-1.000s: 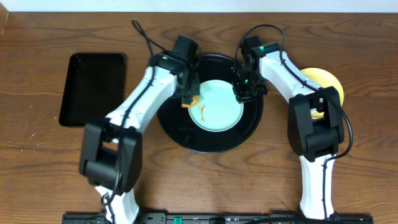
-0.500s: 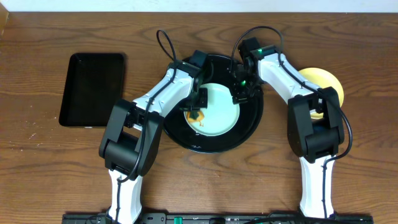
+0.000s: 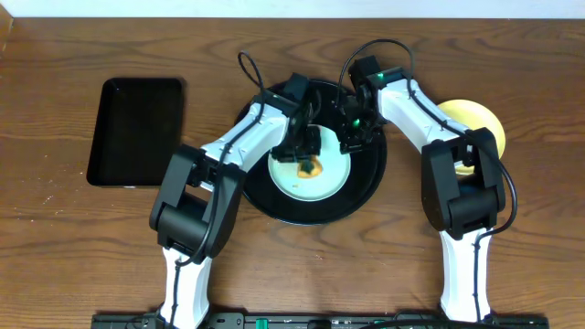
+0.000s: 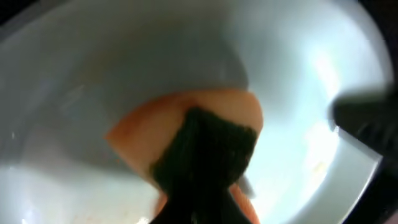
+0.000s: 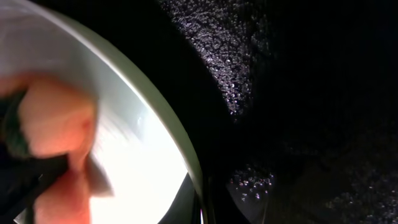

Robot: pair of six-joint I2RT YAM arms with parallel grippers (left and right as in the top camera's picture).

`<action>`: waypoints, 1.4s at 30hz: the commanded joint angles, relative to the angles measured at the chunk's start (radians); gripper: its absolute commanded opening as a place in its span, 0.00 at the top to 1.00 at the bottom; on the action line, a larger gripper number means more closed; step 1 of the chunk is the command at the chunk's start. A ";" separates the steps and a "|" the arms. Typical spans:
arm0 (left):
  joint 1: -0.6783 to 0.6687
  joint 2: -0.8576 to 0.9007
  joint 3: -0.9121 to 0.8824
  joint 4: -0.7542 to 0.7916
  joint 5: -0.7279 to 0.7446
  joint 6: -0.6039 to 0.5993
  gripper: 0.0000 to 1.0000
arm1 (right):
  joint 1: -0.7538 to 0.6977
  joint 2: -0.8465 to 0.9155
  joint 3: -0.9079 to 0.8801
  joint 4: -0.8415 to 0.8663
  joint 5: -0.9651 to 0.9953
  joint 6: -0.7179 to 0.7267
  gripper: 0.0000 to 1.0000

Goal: Clean dirty plates on tray and stack at the side
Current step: 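Scrub the light-blue plate with the sponge in the left gripper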

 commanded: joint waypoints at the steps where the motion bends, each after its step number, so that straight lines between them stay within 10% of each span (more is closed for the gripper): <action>1: -0.009 0.038 -0.013 0.036 -0.223 -0.041 0.92 | 0.027 0.051 -0.034 0.010 0.032 0.007 0.99; 15: -0.013 0.038 -0.013 -0.363 -0.245 -0.323 0.93 | 0.028 0.051 -0.034 0.018 0.032 0.007 0.99; 31: -0.015 0.038 -0.013 0.013 -0.512 -0.322 0.92 | 0.030 0.051 -0.034 0.016 0.032 0.007 0.99; 37: -0.014 0.038 -0.013 -0.056 -0.670 -0.325 0.92 | 0.030 0.051 -0.034 0.016 0.033 0.007 0.99; 42: -0.016 0.038 -0.013 -0.188 -0.489 -0.371 0.92 | 0.030 0.051 -0.034 0.018 0.033 0.006 0.99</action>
